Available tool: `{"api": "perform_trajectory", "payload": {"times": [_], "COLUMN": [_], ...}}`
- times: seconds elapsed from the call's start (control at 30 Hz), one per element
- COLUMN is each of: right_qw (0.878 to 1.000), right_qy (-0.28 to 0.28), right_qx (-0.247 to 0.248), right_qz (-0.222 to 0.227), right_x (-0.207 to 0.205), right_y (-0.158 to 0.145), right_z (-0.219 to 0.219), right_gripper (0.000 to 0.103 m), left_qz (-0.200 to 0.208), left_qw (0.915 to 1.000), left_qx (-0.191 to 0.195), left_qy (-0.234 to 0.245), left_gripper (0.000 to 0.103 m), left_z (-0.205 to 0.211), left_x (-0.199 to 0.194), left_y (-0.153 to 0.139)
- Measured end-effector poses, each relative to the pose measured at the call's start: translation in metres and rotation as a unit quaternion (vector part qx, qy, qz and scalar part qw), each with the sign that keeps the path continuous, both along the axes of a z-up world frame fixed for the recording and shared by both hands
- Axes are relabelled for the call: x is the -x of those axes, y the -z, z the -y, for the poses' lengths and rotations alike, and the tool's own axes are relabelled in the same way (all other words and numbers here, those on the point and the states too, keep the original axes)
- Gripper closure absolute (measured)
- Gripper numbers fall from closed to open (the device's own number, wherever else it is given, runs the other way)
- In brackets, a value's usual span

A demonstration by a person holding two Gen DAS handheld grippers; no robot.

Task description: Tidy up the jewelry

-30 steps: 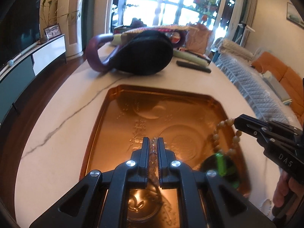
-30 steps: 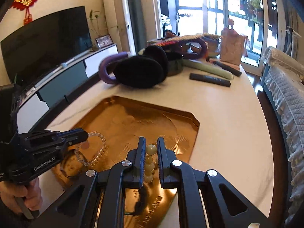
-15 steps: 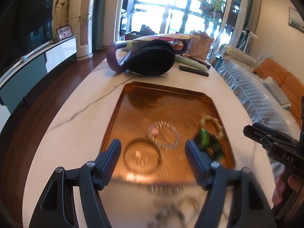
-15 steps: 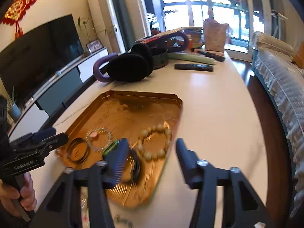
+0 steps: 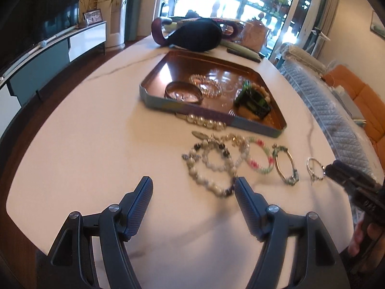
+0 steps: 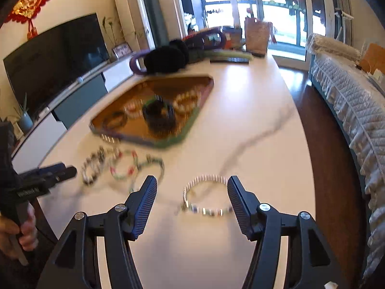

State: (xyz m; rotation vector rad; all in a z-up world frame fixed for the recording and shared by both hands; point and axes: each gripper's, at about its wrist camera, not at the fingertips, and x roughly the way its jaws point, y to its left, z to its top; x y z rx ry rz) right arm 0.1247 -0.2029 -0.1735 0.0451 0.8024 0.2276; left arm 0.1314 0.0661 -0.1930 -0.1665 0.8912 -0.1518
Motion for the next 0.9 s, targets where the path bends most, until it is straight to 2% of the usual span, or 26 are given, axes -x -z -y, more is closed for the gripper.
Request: {"api": "perform_trajectory", "payload": {"times": [0.17,0.23,0.33,0.4,0.43,0.47,0.5,0.53,0.57,0.6,0.73,0.8,0.83,0.9], "right_qw": [1.0,0.999,0.998,0.997,0.997,0.997,0.997,0.997,0.997,0.997,0.998,0.998,0.999,0.999], "right_qy": [0.002,-0.003,-0.003,-0.005,-0.01,-0.014,-0.017,-0.015,-0.014,-0.01,-0.008,-0.008,-0.007,-0.007], "right_qx": [0.008,0.022,0.042,0.072,0.071,0.07,0.069,0.07,0.069,0.071,0.069,0.055,0.052,0.045], "right_qz": [-0.026,-0.025,-0.035,-0.035,-0.034,-0.03,-0.025,-0.021,-0.015,-0.013,-0.012,-0.007,-0.003,-0.002], "right_x": [-0.008,-0.01,-0.015,-0.016,-0.016,-0.015,-0.014,-0.013,-0.012,-0.012,-0.012,-0.01,-0.009,-0.007], "right_y": [0.018,0.019,0.023,0.025,0.025,0.025,0.024,0.023,0.023,0.023,0.023,0.021,0.02,0.019], "right_z": [0.0,-0.004,-0.007,-0.015,-0.017,-0.018,-0.018,-0.018,-0.017,-0.016,-0.017,-0.014,-0.013,-0.012], "right_gripper": [0.039,0.032,0.03,0.03,0.034,0.041,0.047,0.063,0.084,0.093,0.095,0.096,0.101,0.101], "left_qz": [-0.002,-0.002,0.006,0.014,0.015,0.022,0.023,0.021,0.017,0.014,0.002,-0.005,-0.008,-0.005], "left_qw": [0.9998,0.9997,0.9986,0.9985,0.9978,0.9954,0.9961,0.9977,0.9987,0.999,0.9997,0.9999,0.9997,0.9997], "left_qx": [-0.017,-0.022,-0.05,-0.042,-0.057,-0.091,-0.08,-0.058,-0.04,-0.033,-0.014,0.01,0.024,0.026], "left_qy": [0.006,0.012,0.016,0.031,0.029,0.022,0.028,0.029,0.028,0.028,0.021,0.006,0.004,0.003], "left_gripper": [0.03,0.028,0.027,0.04,0.073,0.094,0.095,0.095,0.095,0.095,0.095,0.095,0.095,0.095], "left_z": [0.008,0.011,0.018,0.02,0.022,0.023,0.021,0.016,0.01,0.008,0.002,-0.004,-0.008,-0.008], "left_x": [-0.006,-0.009,-0.014,-0.016,-0.017,-0.015,-0.014,-0.012,-0.012,-0.012,-0.009,-0.005,0.0,0.007], "left_y": [0.006,0.008,0.01,0.01,0.01,0.011,0.01,0.01,0.01,0.009,0.008,0.008,0.007,0.004]}}
